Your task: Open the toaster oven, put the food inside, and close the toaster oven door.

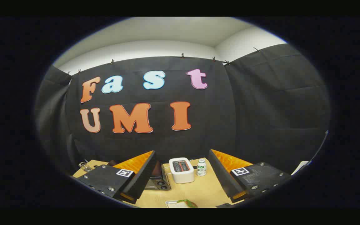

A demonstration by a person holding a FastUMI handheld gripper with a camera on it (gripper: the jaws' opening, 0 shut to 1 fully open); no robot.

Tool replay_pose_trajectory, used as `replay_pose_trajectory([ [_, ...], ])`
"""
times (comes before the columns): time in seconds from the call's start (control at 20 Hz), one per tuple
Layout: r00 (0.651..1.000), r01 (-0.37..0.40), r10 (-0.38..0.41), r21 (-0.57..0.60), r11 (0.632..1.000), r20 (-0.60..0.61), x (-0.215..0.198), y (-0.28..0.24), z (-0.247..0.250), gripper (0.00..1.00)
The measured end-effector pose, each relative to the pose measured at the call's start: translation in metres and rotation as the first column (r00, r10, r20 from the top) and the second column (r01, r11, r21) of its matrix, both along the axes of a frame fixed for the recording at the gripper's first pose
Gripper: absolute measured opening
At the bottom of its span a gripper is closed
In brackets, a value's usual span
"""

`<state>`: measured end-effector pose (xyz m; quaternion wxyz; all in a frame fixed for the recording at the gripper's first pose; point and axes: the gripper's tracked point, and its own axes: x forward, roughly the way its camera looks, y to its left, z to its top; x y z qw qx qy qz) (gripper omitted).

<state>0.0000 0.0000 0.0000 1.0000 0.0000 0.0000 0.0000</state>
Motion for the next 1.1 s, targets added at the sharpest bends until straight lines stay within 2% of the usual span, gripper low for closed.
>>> replay_pose_trajectory([
  [0.35,0.999,-0.037,0.037,-0.009,0.999,0.014,-0.007,0.010,0.003,0.98],
  [1.1,1.000,-0.012,0.011,-0.058,0.998,-0.019,-0.010,0.009,-0.002,0.98],
])
